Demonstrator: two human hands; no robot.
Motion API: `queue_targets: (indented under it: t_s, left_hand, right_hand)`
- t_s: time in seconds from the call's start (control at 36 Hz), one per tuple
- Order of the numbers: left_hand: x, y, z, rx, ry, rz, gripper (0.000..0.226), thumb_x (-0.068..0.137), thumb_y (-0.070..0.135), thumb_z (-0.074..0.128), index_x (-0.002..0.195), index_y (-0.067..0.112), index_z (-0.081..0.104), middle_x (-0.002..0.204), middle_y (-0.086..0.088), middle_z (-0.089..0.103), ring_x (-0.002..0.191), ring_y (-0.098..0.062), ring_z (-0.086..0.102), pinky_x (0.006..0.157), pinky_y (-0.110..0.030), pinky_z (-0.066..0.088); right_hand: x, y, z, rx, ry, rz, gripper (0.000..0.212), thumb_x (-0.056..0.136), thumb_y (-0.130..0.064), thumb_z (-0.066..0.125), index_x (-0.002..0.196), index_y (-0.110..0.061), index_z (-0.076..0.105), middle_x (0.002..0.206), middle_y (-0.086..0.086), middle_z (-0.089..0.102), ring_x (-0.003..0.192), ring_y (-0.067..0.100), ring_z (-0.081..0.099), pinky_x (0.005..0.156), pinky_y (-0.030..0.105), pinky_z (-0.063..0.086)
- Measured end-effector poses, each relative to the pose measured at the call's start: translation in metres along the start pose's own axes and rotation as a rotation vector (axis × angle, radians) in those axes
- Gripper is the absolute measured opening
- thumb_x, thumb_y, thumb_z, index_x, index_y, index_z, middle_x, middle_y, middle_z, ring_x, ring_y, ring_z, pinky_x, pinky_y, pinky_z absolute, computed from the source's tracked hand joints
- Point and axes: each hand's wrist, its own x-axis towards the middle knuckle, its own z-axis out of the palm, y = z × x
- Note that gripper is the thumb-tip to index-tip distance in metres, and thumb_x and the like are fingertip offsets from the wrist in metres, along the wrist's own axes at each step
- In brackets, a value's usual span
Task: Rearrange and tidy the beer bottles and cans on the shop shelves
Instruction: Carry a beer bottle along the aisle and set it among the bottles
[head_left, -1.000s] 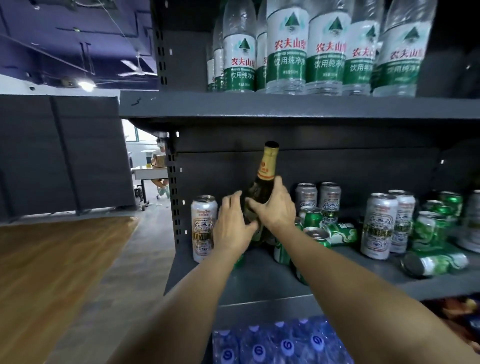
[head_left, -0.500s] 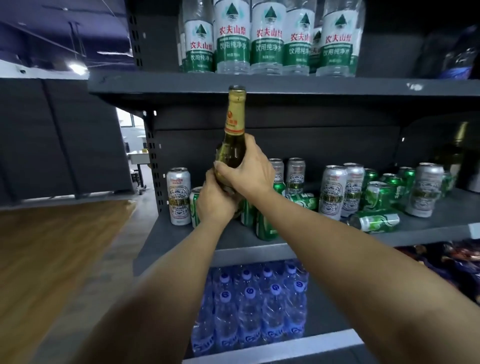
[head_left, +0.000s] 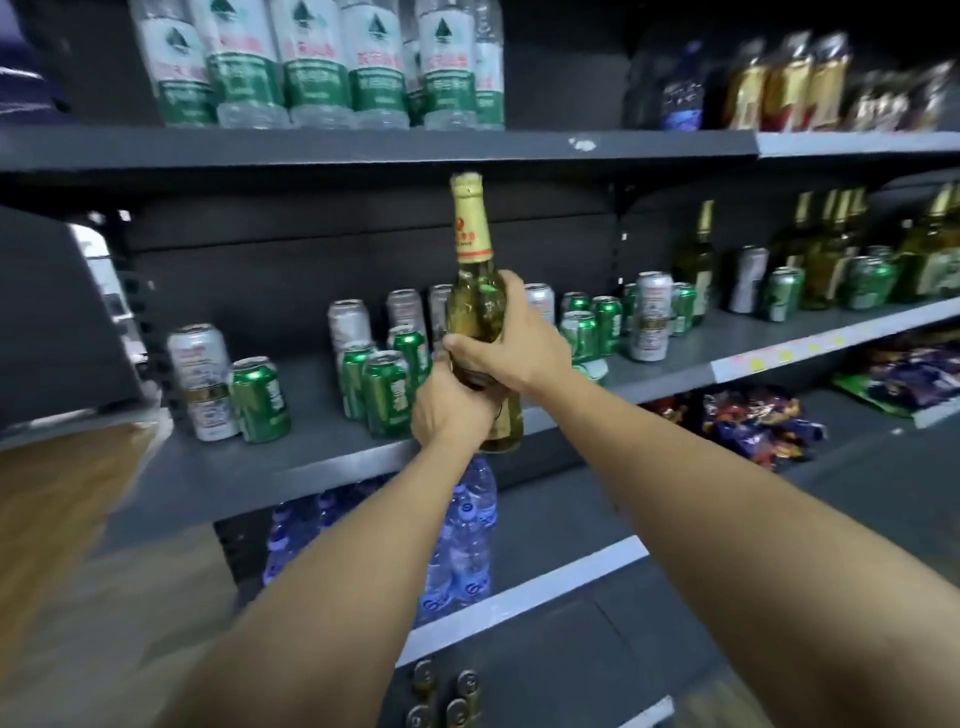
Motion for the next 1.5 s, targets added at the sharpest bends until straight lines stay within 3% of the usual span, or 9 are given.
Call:
queue_targets:
  t_s: [0.08,0.25,0.36,0.47,0.64,0.81,1.0,1.25,1.5]
  left_hand:
    - [-0.016,0.013,0.039,-0.001,-0.11,0.019,0.053,0.078,0.042,0.065,0.125,0.025,0.048,0.114,-0.009,0.064,0.107,-0.034,0.06,0.078,-0.035,0.046]
    - [-0.03,0.048,0.114,-0.005,-0.268,0.073,0.045,0.079,0.046,0.063,0.119,0.03,0.049,0.113,-0.006,0.064,0.104,-0.032,0.061,0.074,-0.033,0.045]
    - [-0.029,0.076,0.16,-0.037,-0.339,0.117,0.044,0.077,0.048,0.065,0.115,0.031,0.051,0.105,-0.006,0.066,0.098,-0.033,0.063,0.071,-0.033,0.047]
    - [-0.017,0.105,0.207,-0.074,-0.392,0.121,0.045,0.078,0.047,0.065,0.117,0.028,0.053,0.108,-0.008,0.066,0.102,-0.034,0.062,0.079,-0.036,0.049]
    - [0.019,0.148,0.276,-0.139,-0.452,0.168,0.039,0.078,0.044,0.065,0.111,0.026,0.054,0.103,-0.004,0.066,0.096,-0.032,0.063,0.068,-0.031,0.045]
    - [0.056,0.19,0.351,-0.225,-0.504,0.223,0.036,0.082,0.04,0.063,0.114,0.026,0.053,0.104,-0.005,0.065,0.098,-0.031,0.063,0.084,-0.039,0.053]
    - [0.062,0.237,0.429,-0.165,-0.578,0.258,0.046,0.082,0.045,0.065,0.122,0.029,0.049,0.113,-0.005,0.063,0.104,-0.03,0.061,0.074,-0.032,0.044]
    - [0.05,0.307,0.539,-0.16,-0.571,0.297,0.051,0.078,0.045,0.067,0.123,0.027,0.049,0.115,-0.006,0.065,0.106,-0.033,0.06,0.079,-0.035,0.047]
    - [0.044,0.384,0.646,-0.212,-0.446,0.248,0.047,0.081,0.046,0.062,0.122,0.028,0.05,0.111,-0.007,0.065,0.103,-0.033,0.061,0.083,-0.038,0.051]
  right_hand:
    - [-0.014,0.037,-0.024,-0.078,0.008,0.113,0.087,0.079,-0.053,0.068,0.144,-0.02,0.021,0.126,0.004,0.057,0.11,0.031,0.058,0.081,0.038,0.045]
    - [-0.027,0.106,-0.07,-0.131,0.082,0.305,0.07,0.077,-0.057,0.069,0.125,-0.016,0.037,0.123,0.004,0.058,0.113,0.028,0.056,0.08,0.034,0.04]
    - [-0.02,0.148,-0.099,-0.173,0.162,0.345,0.067,0.075,-0.058,0.071,0.12,-0.018,0.04,0.117,0.003,0.061,0.109,0.027,0.058,0.078,0.035,0.044]
    - [-0.002,0.19,-0.123,-0.222,0.222,0.393,0.076,0.074,-0.061,0.07,0.132,-0.023,0.038,0.12,0.004,0.063,0.111,0.028,0.059,0.083,0.037,0.049]
    - [0.043,0.251,-0.15,-0.305,0.298,0.427,0.081,0.075,-0.063,0.067,0.136,-0.021,0.034,0.122,0.006,0.063,0.112,0.029,0.059,0.086,0.039,0.05]
    - [0.087,0.313,-0.177,-0.305,0.349,0.527,0.069,0.075,-0.064,0.067,0.115,-0.015,0.041,0.115,0.007,0.062,0.107,0.029,0.06,0.076,0.035,0.045]
    - [0.107,0.385,-0.223,-0.366,0.37,0.578,0.071,0.073,-0.067,0.068,0.115,-0.015,0.042,0.111,0.006,0.064,0.101,0.028,0.062,0.075,0.037,0.05]
    - [0.126,0.494,-0.296,-0.377,0.416,0.549,0.073,0.071,-0.067,0.069,0.115,-0.015,0.042,0.108,0.007,0.065,0.098,0.028,0.063,0.074,0.037,0.051]
    - [0.157,0.598,-0.377,-0.312,0.389,0.433,0.078,0.07,-0.065,0.071,0.122,-0.014,0.043,0.105,0.007,0.066,0.095,0.028,0.063,0.07,0.033,0.047]
